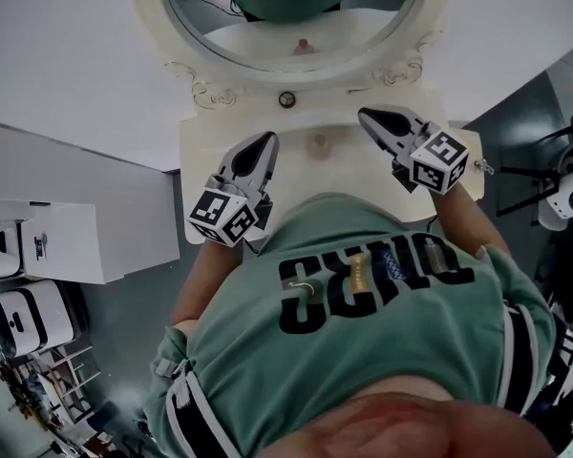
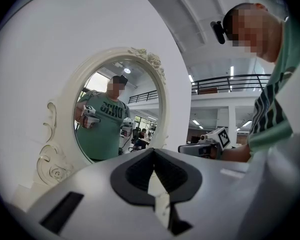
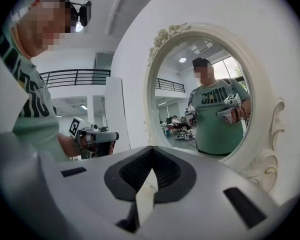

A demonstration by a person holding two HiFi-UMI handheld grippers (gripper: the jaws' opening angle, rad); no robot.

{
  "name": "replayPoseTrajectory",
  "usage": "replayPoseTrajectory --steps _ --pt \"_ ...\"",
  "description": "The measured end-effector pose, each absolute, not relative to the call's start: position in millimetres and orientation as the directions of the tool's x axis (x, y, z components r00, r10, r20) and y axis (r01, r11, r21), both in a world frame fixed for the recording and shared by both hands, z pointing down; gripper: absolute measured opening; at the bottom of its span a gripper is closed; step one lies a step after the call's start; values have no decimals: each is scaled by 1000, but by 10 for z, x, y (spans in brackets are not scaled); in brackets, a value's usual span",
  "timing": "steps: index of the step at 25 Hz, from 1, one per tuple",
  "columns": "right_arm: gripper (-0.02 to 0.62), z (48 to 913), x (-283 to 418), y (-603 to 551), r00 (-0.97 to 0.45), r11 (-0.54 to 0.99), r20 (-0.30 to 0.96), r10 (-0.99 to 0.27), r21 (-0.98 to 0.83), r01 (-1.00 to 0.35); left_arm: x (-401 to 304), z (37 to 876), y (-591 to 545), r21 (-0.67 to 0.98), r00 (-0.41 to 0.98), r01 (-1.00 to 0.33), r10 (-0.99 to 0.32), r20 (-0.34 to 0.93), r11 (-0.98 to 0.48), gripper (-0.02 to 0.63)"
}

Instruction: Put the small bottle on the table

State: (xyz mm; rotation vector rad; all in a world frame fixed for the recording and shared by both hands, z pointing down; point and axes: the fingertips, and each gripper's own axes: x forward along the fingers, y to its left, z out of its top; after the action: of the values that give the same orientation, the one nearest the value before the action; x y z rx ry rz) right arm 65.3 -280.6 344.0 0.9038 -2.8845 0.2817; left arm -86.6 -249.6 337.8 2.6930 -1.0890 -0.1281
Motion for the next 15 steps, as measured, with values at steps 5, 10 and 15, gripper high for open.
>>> replayPoseTrajectory --steps 5,10,15 --pt "-5 3442 673 -2842 -814 799 153 -560 -163 -579 -870 3362 -2541 253 717 -677 -697 13 -691 8" --pt "-5 3470 685 -2861 -811 799 162 -562 -149 -583 -827 3371 -2554 254 720 -674 -694 13 -694 8" --pt "-5 3518 723 -2855 -808 795 171 -563 -154 -587 -831 3402 -2540 259 716 -678 -698 18 -688 8"
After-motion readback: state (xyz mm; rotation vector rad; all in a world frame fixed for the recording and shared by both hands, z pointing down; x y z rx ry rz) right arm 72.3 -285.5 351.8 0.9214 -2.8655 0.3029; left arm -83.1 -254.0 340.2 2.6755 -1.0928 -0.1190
